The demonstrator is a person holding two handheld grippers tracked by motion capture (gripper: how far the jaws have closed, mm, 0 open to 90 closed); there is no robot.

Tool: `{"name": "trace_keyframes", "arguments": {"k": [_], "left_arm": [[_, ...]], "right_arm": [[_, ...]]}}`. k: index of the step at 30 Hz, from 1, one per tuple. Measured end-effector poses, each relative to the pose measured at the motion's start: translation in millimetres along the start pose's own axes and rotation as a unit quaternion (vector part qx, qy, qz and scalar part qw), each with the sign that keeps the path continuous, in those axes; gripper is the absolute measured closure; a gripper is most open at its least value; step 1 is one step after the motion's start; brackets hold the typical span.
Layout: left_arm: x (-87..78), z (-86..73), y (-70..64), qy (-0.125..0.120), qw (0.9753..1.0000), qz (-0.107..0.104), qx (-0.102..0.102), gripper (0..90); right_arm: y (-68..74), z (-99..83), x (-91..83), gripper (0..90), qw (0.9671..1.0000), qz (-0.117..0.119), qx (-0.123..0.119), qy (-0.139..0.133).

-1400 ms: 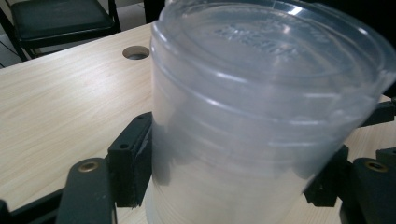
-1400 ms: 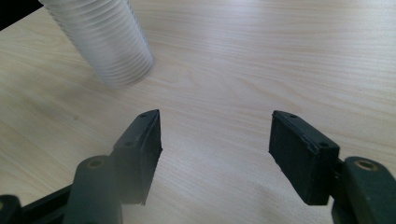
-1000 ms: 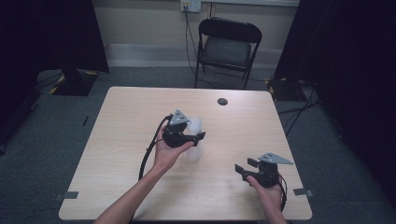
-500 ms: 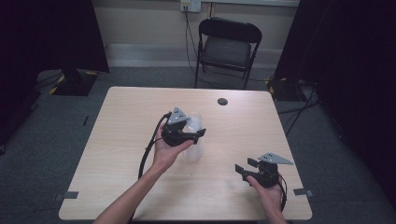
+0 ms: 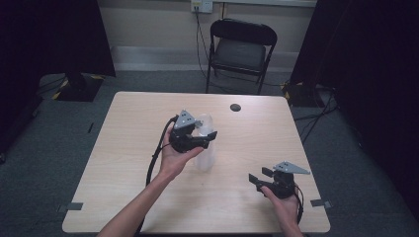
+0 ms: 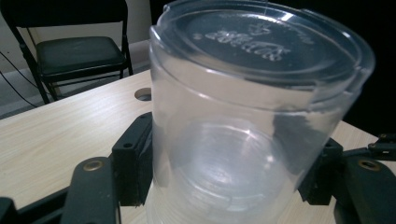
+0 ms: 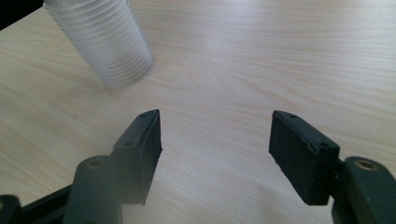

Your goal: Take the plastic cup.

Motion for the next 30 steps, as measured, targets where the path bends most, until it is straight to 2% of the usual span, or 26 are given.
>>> {"name": "trace_keyframes", "arguments": {"k": [4, 12, 19, 30], "left_arm": [[-5.8, 6.2, -1.3, -0.009, 1.0000, -0.002, 0.001, 34.3], [-6.6, 11.7, -8.3, -0.023, 0.9997, -0.010, 0.000, 35.3], [-12.5, 18.0, -10.4, -0.043, 0.9989, -0.010, 0.015, 36.7], [-25.0, 29.0, -12.5, -0.064, 0.9978, -0.018, 0.011, 37.0]], "right_arm": [[0.0, -0.1, 0.1, 34.2, 1.0000, 0.000, 0.002, 0.001], [-0.8, 0.2, -0.4, 34.0, 1.0000, 0.000, 0.003, 0.000], [-0.4, -0.1, -0.6, 33.8, 1.0000, 0.001, 0.002, 0.000], [1.1, -0.3, 0.0, 33.8, 1.0000, 0.002, -0.002, 0.001]]}}
Point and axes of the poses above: each handheld gripper's, and its own axes: x roughly forward along the jaws, z roughly out of its top, y roughly to its left, the point moved 9 cm from there along x, roughly forward along the jaws, and after that the axes turned 12 degrees about -z, right-handed, at the moved point
